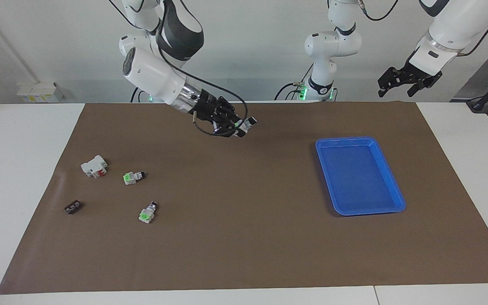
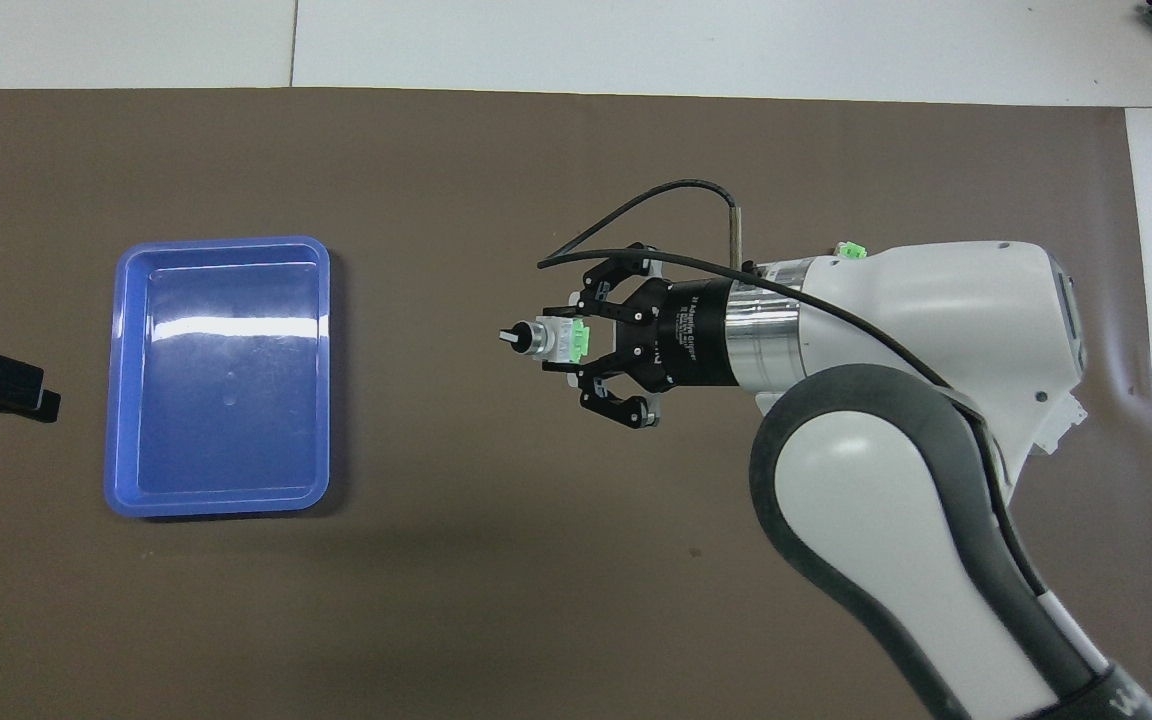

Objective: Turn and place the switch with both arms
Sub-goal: 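Carry the switch toward the tray while the left gripper reaches over, then close the left gripper on the switch held by the right gripper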

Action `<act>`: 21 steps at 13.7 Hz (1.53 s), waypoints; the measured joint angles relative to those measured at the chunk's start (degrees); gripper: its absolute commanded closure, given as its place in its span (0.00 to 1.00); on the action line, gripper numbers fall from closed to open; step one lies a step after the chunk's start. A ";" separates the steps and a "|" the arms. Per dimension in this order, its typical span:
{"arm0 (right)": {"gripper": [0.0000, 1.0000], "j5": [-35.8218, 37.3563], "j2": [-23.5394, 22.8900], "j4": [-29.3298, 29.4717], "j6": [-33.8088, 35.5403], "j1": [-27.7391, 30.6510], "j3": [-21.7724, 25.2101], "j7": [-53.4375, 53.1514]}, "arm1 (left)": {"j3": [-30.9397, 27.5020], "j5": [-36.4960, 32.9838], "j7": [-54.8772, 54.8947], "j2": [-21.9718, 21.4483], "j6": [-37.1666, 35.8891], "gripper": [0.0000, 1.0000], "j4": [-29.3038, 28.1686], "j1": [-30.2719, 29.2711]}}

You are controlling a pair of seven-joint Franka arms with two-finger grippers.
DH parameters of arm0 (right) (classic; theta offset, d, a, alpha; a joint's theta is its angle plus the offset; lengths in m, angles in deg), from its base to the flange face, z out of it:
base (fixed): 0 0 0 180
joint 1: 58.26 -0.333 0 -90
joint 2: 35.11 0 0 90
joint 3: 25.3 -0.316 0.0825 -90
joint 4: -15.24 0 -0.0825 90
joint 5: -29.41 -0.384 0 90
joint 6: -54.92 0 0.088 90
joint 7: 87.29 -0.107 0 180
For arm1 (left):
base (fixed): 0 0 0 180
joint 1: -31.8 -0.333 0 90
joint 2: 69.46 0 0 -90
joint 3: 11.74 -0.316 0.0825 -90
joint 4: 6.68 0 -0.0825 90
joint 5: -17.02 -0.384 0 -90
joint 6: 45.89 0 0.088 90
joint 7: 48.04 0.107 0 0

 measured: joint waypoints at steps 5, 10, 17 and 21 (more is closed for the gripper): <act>1.00 -0.19 -0.64 1.98 -2.20 -6.83 0.00 -3.44 | 0.92 14.84 -26.56 -0.01 0.65 0.02 0.03 0.02; 1.00 -0.27 -0.79 2.21 -5.00 -9.09 0.03 -7.93 | 9.48 17.84 -52.42 -0.03 2.73 0.00 0.00 0.15; 1.00 -0.27 -1.01 2.25 -6.05 -9.09 0.10 -11.33 | 15.44 17.84 -63.48 -0.05 16.24 0.88 -1.98 0.18; 1.00 -0.27 -1.05 2.25 -6.05 -9.09 0.10 -11.33 | 17.05 18.06 -70.40 -0.23 18.96 0.92 -3.91 0.20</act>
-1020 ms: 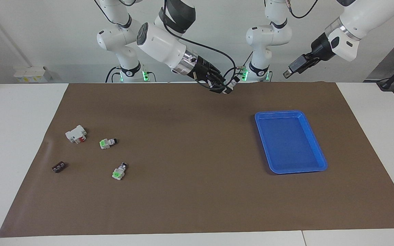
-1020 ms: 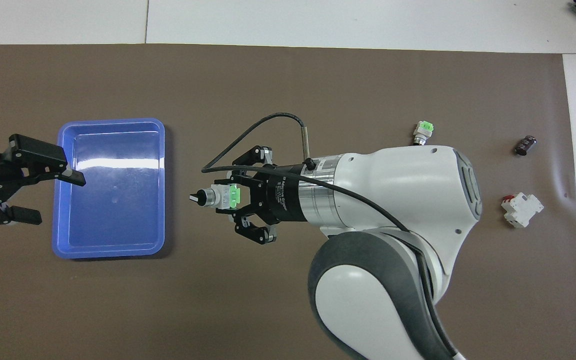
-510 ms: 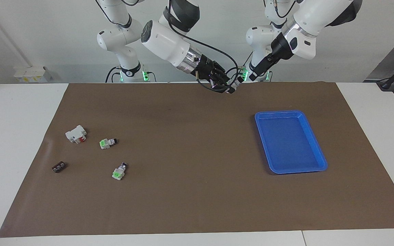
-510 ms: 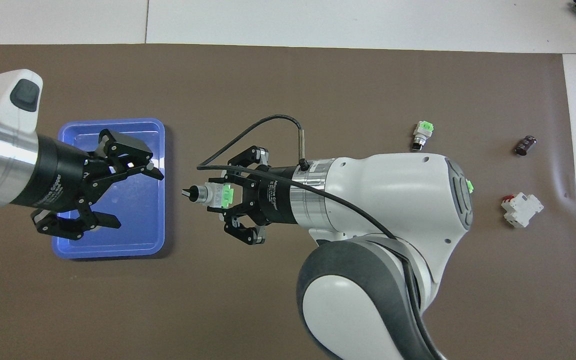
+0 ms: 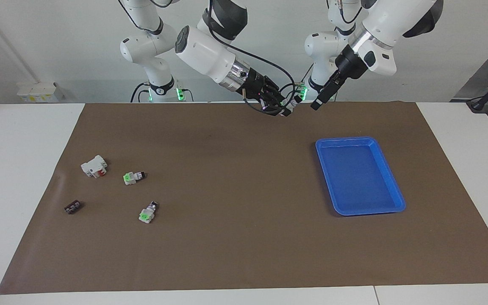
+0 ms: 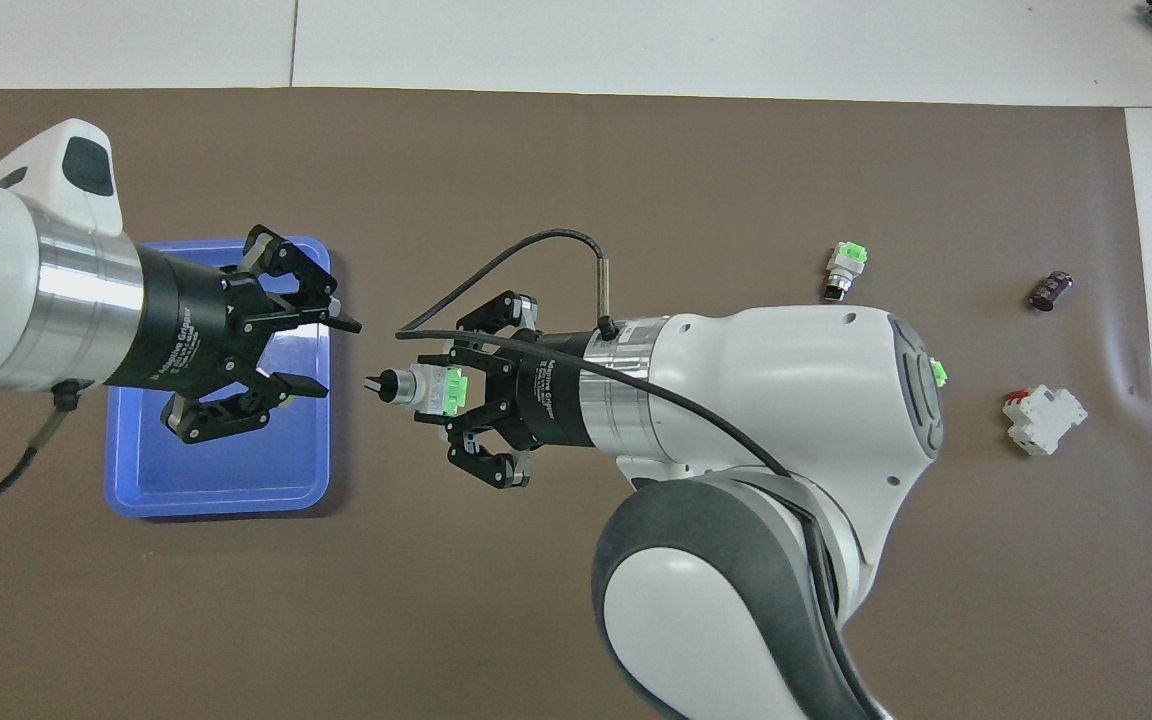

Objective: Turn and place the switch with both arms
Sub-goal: 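Close the left gripper on the switch held by the right gripper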

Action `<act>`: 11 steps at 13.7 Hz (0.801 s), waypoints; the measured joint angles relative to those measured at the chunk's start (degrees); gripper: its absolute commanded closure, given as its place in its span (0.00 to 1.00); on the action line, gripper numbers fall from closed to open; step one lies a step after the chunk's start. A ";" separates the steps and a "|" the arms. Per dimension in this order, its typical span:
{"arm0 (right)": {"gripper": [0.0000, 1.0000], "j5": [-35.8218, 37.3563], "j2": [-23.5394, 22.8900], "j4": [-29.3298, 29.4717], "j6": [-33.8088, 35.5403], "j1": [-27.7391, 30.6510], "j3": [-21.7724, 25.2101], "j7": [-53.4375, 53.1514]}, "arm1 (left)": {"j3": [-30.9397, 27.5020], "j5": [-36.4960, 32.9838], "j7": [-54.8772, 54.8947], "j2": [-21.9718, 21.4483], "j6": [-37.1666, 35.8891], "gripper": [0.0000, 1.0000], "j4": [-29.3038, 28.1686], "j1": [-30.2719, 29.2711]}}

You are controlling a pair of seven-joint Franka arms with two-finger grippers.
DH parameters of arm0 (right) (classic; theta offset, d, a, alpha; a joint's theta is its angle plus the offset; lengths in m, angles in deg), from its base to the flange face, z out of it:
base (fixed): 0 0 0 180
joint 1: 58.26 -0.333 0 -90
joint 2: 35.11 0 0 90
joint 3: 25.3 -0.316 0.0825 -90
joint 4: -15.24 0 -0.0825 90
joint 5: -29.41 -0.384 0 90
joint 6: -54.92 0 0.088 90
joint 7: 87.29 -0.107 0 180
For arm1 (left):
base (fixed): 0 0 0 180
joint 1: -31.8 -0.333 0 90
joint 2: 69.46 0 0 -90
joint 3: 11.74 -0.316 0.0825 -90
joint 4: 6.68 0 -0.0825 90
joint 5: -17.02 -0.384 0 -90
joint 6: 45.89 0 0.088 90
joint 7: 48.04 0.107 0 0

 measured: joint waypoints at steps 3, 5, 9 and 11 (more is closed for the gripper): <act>1.00 0.00 -0.06 0.00 0.00 -0.06 0.00 0.00 | 0.51 2.66 -4.00 -0.75 -0.58 0.92 -0.78 0.00; 1.00 0.00 -0.09 -0.01 0.00 -0.12 0.00 0.00 | 0.49 3.07 -6.71 -0.95 -1.13 0.92 -0.84 -0.01; 1.00 0.00 -0.11 -0.06 0.06 -0.17 -0.01 0.00 | 0.20 4.80 -8.57 -1.13 -1.77 0.90 -1.04 -0.11; 1.00 0.00 -0.14 -0.16 0.15 -0.17 -0.01 0.00 | -0.14 6.39 -8.65 -1.43 -1.76 0.90 -1.87 -0.27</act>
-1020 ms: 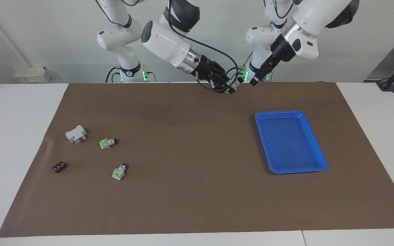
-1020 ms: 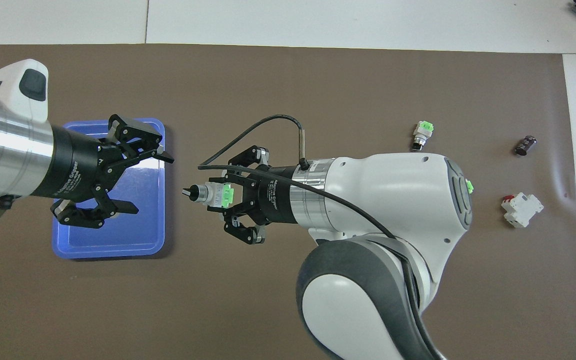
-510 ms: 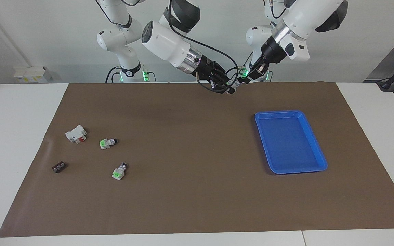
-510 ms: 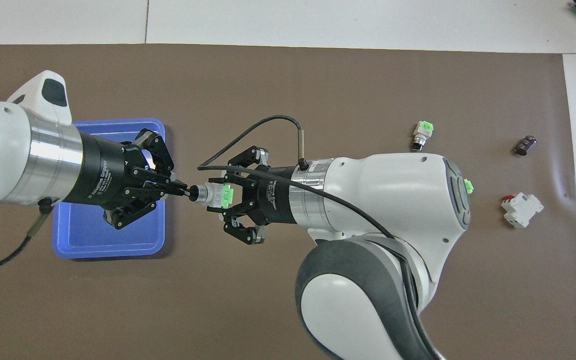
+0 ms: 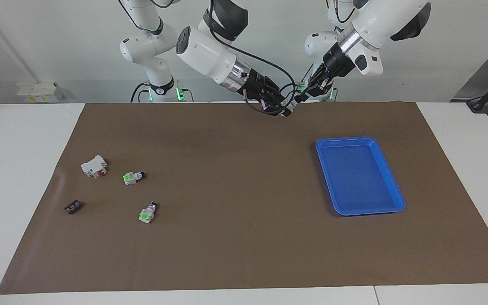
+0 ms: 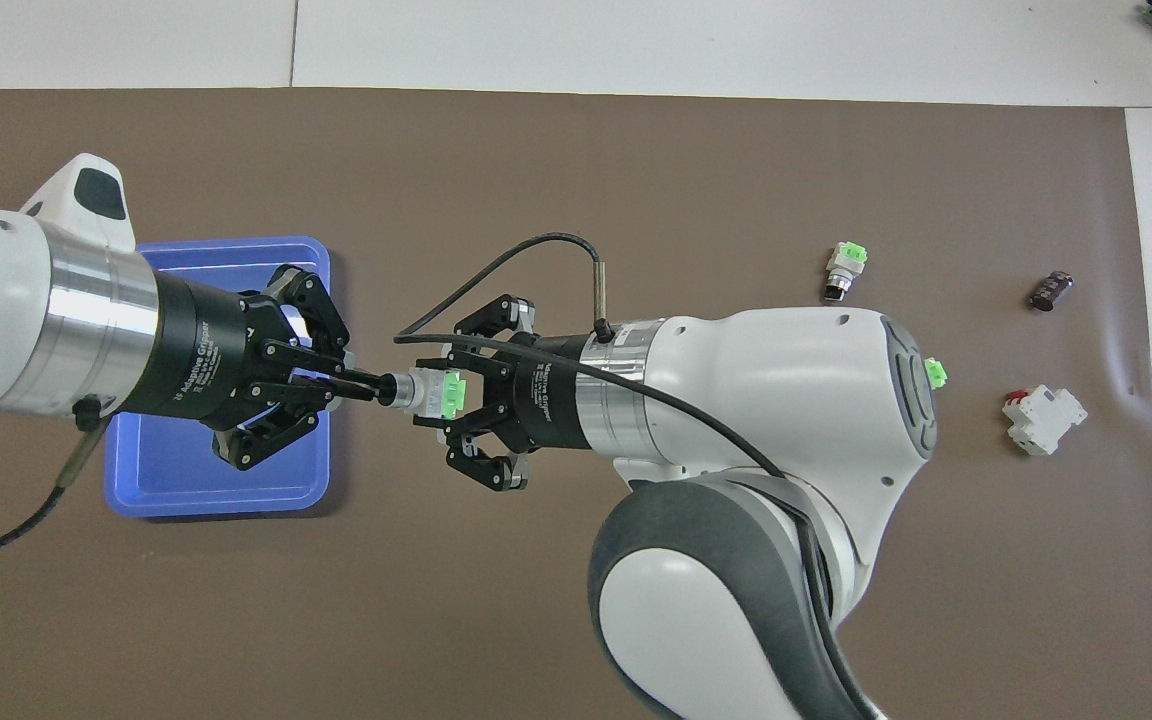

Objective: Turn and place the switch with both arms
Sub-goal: 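Close the left gripper on the switch held by the right gripper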

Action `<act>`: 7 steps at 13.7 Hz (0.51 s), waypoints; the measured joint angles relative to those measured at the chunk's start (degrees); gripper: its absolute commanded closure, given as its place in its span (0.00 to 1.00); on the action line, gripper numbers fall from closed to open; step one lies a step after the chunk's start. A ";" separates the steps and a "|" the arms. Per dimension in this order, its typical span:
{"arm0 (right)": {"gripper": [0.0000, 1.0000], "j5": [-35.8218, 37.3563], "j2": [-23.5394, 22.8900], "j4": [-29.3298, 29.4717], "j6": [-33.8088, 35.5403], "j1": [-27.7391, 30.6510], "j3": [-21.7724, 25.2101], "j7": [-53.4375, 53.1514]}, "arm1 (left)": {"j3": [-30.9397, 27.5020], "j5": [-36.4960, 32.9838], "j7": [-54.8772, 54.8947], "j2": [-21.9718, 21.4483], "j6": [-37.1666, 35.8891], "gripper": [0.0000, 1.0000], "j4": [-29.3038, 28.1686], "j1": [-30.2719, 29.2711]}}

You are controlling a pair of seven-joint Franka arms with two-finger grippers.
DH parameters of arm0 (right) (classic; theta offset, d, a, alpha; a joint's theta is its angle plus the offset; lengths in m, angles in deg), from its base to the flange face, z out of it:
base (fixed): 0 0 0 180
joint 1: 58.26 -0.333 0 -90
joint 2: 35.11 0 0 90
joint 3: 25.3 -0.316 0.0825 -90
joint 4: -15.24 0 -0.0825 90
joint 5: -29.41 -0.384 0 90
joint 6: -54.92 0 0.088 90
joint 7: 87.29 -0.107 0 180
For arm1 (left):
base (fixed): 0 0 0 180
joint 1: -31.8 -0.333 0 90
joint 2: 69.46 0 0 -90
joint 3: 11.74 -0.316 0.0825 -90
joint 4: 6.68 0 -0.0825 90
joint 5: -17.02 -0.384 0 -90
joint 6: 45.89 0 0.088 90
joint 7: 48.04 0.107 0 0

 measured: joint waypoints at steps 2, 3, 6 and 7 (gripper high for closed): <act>1.00 0.00 0.00 -0.04 0.16 -0.01 0.00 0.00 | -0.26 1.57 -0.05 -0.48 0.21 0.86 -0.98 -0.31; 1.00 0.00 -0.01 -0.06 0.17 -0.01 0.01 0.00 | -0.32 2.48 -0.18 -0.80 0.39 0.86 -1.55 -0.50; 1.00 0.00 -0.05 -0.08 0.15 -0.08 -0.02 0.00 | -0.18 4.14 -0.55 -2.08 2.77 0.84 -4.35 -0.53; 1.00 0.00 -0.06 -0.15 0.15 -0.10 0.01 0.00 | -0.18 4.85 -0.57 -2.51 3.65 0.84 -5.32 -0.54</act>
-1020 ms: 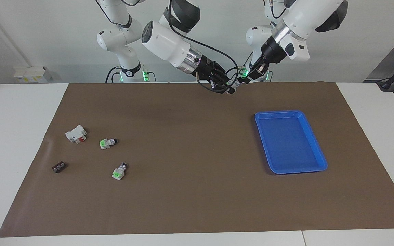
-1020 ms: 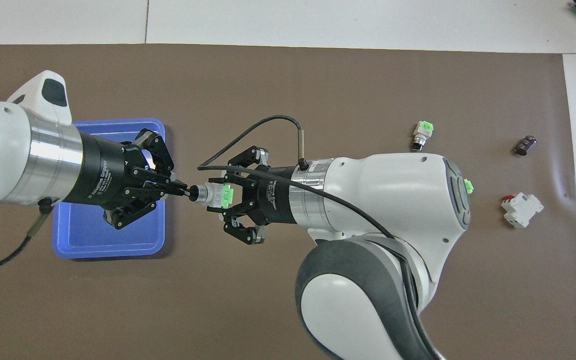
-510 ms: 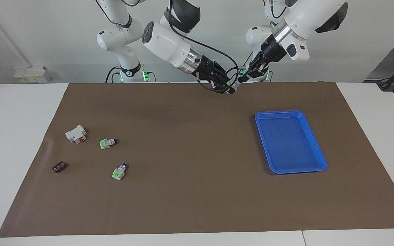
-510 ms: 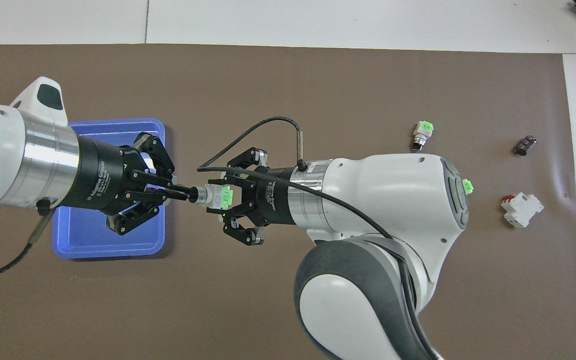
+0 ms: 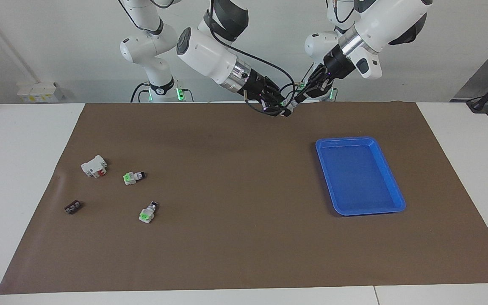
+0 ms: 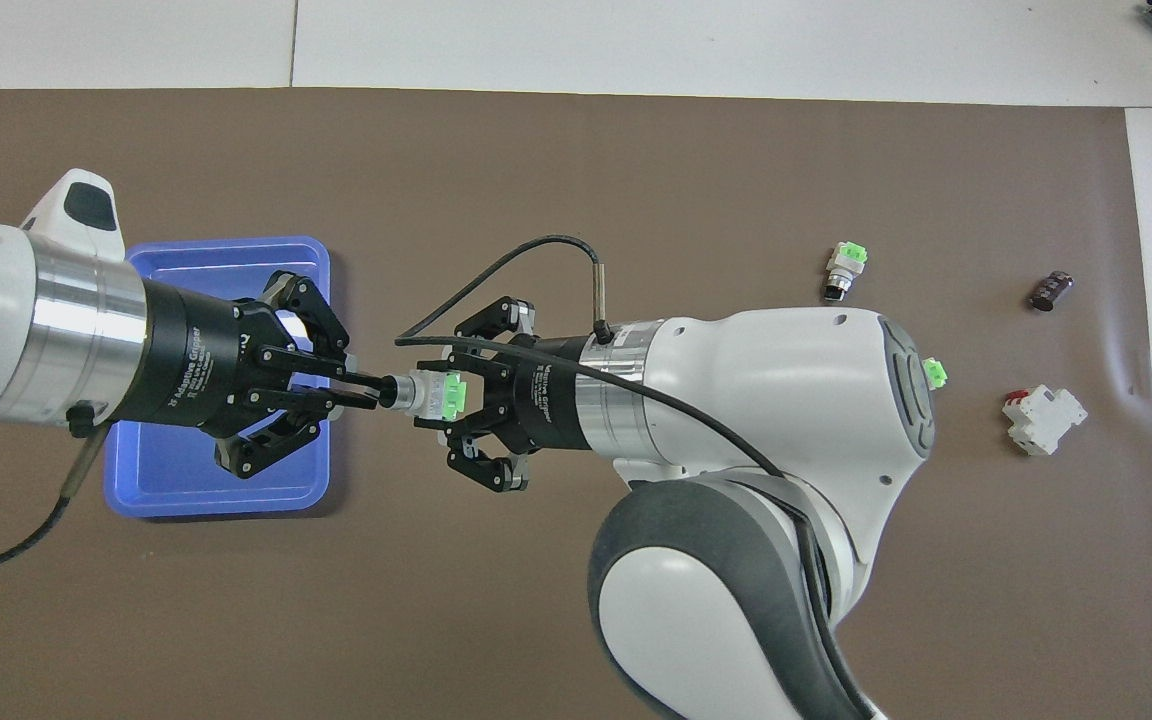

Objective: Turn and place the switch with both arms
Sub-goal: 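Close the left gripper on the switch held by the right gripper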

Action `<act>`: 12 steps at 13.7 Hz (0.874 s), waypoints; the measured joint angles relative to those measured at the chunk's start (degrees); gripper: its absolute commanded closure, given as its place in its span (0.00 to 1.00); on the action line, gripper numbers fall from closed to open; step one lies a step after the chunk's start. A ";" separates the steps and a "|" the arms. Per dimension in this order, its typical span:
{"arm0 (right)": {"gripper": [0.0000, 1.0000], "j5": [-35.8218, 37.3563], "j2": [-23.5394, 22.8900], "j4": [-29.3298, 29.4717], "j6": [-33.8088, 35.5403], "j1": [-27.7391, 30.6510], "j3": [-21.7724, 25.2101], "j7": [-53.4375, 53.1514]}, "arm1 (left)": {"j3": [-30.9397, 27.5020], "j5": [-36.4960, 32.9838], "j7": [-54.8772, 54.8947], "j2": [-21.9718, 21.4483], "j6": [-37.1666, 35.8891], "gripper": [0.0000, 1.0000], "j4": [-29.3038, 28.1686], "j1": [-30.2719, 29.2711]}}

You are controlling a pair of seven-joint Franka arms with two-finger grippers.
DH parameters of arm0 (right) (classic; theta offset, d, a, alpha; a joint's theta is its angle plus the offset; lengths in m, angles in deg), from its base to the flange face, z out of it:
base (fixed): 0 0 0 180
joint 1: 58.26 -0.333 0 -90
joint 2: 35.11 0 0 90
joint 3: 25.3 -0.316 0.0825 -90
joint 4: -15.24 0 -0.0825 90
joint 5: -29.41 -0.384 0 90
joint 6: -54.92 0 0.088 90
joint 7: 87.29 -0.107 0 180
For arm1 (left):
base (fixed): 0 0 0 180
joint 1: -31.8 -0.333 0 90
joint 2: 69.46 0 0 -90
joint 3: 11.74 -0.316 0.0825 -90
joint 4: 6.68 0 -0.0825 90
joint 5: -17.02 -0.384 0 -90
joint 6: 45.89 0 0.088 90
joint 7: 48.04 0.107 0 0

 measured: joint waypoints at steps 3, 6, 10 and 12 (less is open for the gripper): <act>1.00 0.00 -0.13 -0.02 0.00 0.00 0.07 0.00 | -0.18 1.13 -0.02 -1.27 1.86 0.85 -2.10 0.00; 1.00 0.00 -0.16 -0.01 -0.05 -0.04 0.07 0.00 | -0.23 1.43 -0.04 -1.80 2.71 0.86 -2.85 0.00; 1.00 0.00 -0.16 0.11 -0.18 -0.05 0.07 0.00 | -0.62 1.74 -0.04 -1.87 3.22 0.86 -3.31 -0.14; 1.00 0.00 -0.15 0.34 -0.23 -0.05 0.07 0.00 | -0.80 1.74 -0.03 -1.87 3.53 0.86 -3.62 -0.60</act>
